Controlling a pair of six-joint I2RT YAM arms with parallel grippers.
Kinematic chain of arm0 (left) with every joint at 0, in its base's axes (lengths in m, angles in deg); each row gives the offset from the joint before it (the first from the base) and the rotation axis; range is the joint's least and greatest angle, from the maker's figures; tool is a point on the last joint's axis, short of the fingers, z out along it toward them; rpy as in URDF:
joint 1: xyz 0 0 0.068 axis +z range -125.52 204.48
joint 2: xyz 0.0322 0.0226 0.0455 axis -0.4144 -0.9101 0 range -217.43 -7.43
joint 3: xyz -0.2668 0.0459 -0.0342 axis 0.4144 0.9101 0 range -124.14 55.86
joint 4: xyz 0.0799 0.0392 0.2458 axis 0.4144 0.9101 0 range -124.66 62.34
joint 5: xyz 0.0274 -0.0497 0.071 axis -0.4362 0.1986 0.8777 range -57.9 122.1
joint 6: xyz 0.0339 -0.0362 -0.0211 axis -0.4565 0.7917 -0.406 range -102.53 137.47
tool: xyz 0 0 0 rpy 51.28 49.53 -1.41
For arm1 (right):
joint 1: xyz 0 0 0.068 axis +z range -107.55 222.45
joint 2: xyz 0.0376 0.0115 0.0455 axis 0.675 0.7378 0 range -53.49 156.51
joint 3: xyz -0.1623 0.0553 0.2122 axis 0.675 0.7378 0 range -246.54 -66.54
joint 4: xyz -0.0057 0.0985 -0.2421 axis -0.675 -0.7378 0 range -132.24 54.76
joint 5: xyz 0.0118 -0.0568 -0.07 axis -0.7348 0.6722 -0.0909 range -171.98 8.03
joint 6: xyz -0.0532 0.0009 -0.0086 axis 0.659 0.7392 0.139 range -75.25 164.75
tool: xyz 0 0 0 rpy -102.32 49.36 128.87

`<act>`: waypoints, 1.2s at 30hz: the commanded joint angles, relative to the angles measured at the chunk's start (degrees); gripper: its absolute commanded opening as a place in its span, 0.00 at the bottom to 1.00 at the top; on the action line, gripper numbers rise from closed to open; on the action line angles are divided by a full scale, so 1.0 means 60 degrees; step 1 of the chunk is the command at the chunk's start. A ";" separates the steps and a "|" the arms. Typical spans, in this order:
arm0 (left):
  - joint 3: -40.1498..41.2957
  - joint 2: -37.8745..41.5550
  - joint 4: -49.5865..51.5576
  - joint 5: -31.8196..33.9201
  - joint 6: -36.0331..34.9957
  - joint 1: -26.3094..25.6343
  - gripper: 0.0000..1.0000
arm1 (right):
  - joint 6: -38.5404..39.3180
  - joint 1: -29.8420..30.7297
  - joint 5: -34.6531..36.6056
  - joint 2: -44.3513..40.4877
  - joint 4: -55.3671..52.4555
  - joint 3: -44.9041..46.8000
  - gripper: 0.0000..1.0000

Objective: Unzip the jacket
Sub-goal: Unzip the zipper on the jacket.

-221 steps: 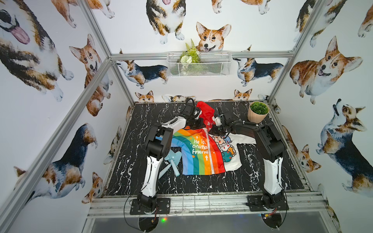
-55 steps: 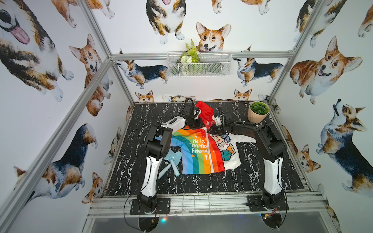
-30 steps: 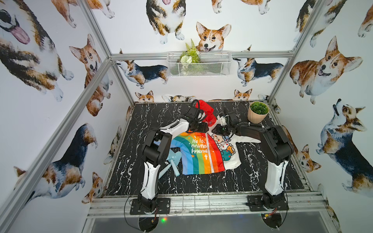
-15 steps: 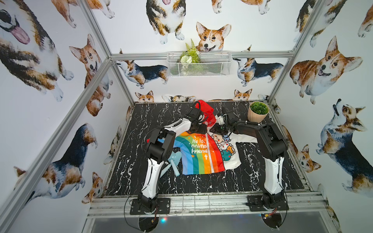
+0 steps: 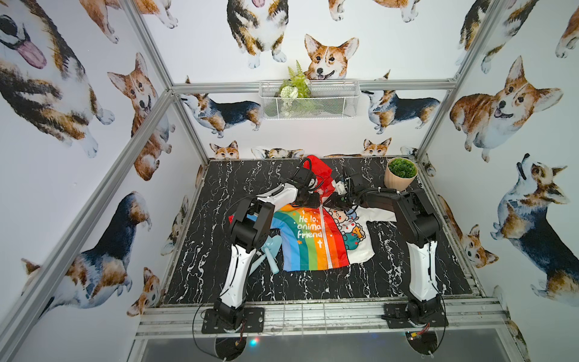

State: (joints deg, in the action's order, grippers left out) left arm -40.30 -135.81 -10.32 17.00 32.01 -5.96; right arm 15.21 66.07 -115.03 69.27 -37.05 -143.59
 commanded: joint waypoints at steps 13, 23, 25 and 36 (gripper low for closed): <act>-0.0283 -0.0371 0.0602 -0.0034 -0.0134 -0.0052 0.36 | -0.0665 -0.0158 -0.1006 0.0515 0.0604 -0.0103 0.26; -0.0348 -0.0430 0.0688 -0.0048 -0.0128 -0.0069 0.33 | -0.1037 -0.0215 -0.1413 0.0762 0.0984 -0.0151 0.24; -0.0364 -0.0438 0.0683 -0.0048 -0.0136 -0.0069 0.33 | -0.1145 -0.0243 -0.1491 0.0766 0.1145 -0.0103 0.23; -0.0438 -0.0514 0.0758 -0.0063 -0.0146 -0.0085 0.32 | -0.1653 -0.0392 -0.1901 0.0693 0.2019 0.0234 0.17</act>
State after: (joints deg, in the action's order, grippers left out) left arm -43.01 -137.95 -9.86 16.94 31.58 -6.31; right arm 7.04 63.82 -125.85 73.49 -26.93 -142.61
